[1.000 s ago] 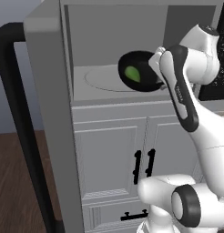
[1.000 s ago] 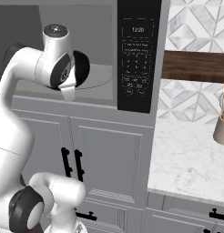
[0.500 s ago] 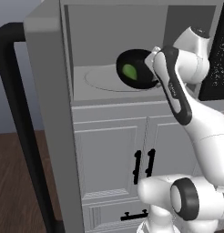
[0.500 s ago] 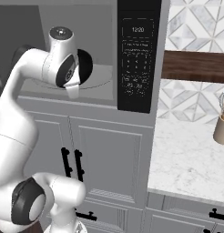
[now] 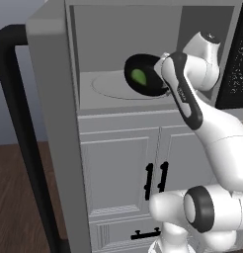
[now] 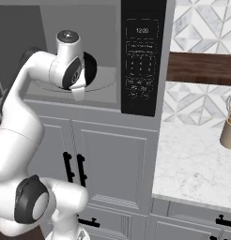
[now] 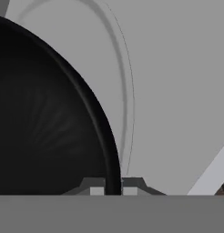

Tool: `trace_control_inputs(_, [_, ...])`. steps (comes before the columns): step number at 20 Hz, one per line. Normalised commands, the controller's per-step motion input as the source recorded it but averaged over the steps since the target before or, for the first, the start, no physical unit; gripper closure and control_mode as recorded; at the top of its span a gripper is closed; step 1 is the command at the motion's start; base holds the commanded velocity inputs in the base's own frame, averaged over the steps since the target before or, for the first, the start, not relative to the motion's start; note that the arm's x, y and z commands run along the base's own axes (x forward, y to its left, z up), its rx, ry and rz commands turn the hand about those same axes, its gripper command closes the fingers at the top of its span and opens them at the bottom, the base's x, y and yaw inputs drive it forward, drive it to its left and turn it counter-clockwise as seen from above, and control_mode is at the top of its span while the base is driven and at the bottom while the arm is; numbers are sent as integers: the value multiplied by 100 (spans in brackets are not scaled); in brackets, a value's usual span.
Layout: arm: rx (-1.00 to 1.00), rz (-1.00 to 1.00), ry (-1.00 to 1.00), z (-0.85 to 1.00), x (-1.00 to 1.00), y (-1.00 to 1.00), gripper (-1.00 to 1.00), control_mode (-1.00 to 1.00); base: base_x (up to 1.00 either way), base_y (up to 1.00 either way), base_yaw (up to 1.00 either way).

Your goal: Pick the avocado from the sink and place it in the bowl. Then pick the bowl and place it in the microwave. Then close the microwave door and press the start button.

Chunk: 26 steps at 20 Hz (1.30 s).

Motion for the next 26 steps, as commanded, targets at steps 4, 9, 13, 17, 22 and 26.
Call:
trace_control_inputs(4, [0,0,0,-21,17,7,100,-100,0,0,0])
trace_control_inputs(9, [0,0,-1,-6,3,11,-100,-100,0,0,0])
trace_control_inputs(13, [0,0,-5,0,-21,10,-100,-100,0,0,0])
trace_control_inputs(17, [0,0,-16,0,-75,0,-100,-100,0,0,0])
trace_control_inputs(22, [0,0,-21,-2,-85,0,-100,-100,0,0,0])
trace_control_inputs(26, [-8,0,4,-32,-4,2,-100,-100,0,0,0])
